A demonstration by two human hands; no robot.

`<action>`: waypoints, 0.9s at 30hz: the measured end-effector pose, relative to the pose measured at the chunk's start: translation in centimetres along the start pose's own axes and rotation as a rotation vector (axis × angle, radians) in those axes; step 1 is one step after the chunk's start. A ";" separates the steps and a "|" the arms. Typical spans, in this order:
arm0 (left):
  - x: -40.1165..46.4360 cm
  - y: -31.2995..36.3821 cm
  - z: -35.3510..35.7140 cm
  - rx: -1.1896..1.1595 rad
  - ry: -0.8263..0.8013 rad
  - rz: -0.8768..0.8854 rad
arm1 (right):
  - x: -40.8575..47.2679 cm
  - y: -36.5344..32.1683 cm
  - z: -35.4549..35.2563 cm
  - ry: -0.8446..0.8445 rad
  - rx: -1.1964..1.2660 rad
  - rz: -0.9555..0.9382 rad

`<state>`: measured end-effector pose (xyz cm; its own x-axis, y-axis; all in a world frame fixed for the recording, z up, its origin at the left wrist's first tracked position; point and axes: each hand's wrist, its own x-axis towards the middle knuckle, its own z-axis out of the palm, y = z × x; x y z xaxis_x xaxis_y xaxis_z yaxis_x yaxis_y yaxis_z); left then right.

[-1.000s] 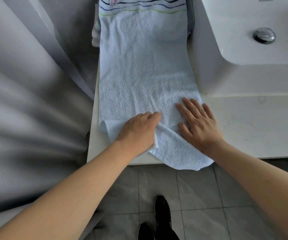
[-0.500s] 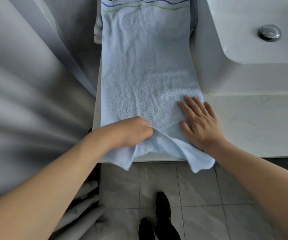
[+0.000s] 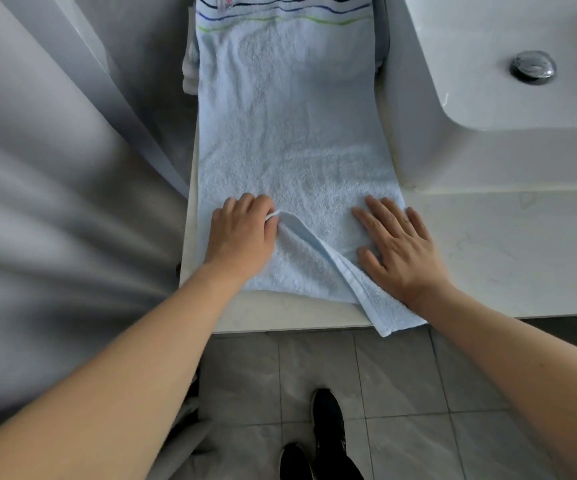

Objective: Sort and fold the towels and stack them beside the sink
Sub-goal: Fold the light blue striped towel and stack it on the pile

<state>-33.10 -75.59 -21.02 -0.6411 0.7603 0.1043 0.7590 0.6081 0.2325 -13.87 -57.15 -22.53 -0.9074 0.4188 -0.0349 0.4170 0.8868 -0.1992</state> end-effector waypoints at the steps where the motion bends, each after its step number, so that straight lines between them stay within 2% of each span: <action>1: -0.7 -0.1 0.6 0.002 0.068 -0.028 | 0.0 0.0 0.0 -0.001 0.004 0.000; 3: -1.4 -0.1 1.2 0.005 0.157 -0.072 | 0.1 0.0 -0.1 -0.009 0.013 -0.006; 6: -1.4 0.0 1.1 0.020 0.164 -0.073 | -0.1 0.1 -0.4 -0.038 0.049 -0.007; 10: -1.2 -0.1 1.1 0.004 0.140 -0.100 | -0.4 -1.1 -1.9 0.010 0.291 0.147; 13: -1.2 -0.1 1.0 -0.062 0.145 -0.116 | -1.3 -3.6 -3.9 0.119 0.190 0.069; 14: -1.2 -0.1 0.9 -0.077 0.142 -0.128 | -1.5 -4.4 -4.5 0.029 0.112 0.012; 15: -1.2 -0.1 0.8 -0.088 0.135 -0.140 | -1.6 -5.2 -5.2 -0.130 0.035 -0.031; 17: -1.2 0.0 0.7 -0.100 0.116 -0.155 | -1.4 -5.8 -5.7 -0.391 -0.031 -0.036; 20: -1.2 0.1 0.6 -0.111 0.107 -0.166 | 0.0 -5.4 -7.1 -0.567 -0.025 0.041; 24: -1.2 0.1 0.6 -0.112 0.122 -0.180 | 2.8 -4.8 -9.9 -0.940 -0.072 0.065; 27: -1.2 0.1 0.7 -0.123 0.132 -0.196 | 6.7 -4.4 -12.7 -0.989 -0.213 -0.025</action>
<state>-32.13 -76.31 -21.82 -0.7896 0.5899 0.1689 0.6049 0.7021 0.3758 -21.16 -55.75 -9.47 -0.5123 0.1355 -0.8480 0.3099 0.9501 -0.0354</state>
